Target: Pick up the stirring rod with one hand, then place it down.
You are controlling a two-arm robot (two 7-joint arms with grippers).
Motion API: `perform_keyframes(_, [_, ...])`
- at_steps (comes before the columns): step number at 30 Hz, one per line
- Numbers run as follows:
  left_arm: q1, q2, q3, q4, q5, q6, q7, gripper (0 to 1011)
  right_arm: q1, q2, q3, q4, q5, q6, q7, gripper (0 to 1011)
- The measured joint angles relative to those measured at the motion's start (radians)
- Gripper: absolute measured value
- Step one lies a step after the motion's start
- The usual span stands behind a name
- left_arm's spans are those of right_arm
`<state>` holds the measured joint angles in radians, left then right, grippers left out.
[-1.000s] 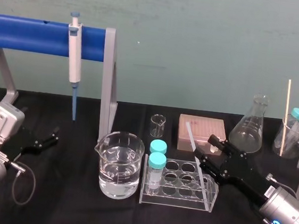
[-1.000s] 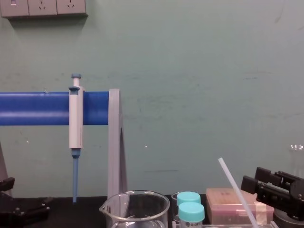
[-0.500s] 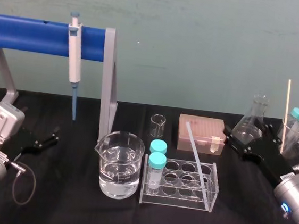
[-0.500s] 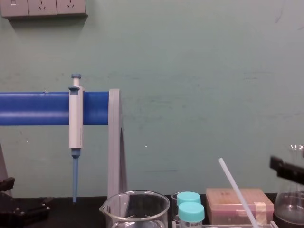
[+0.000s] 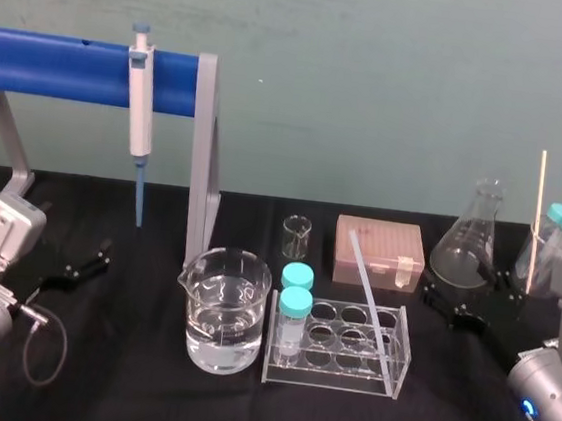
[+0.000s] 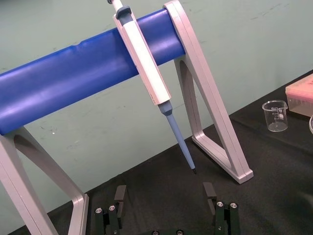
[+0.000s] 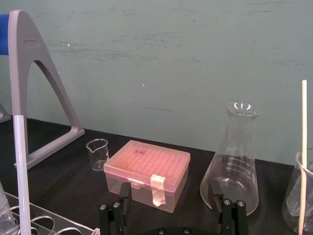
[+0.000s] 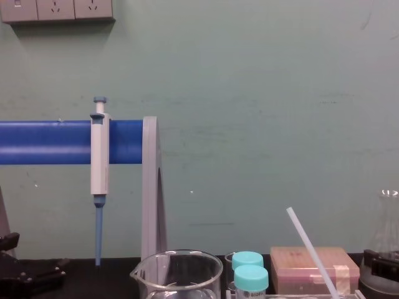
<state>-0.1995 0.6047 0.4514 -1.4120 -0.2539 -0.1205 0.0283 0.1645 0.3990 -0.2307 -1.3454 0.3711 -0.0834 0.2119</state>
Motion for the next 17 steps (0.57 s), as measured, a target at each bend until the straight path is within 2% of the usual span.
perform_keyframes(17, [0.000, 0.000, 0.000, 0.000, 0.000, 0.000, 0.000, 1000, 0.000, 0.001, 0.002, -0.005, -0.001, -0.006, -0.005, 1000])
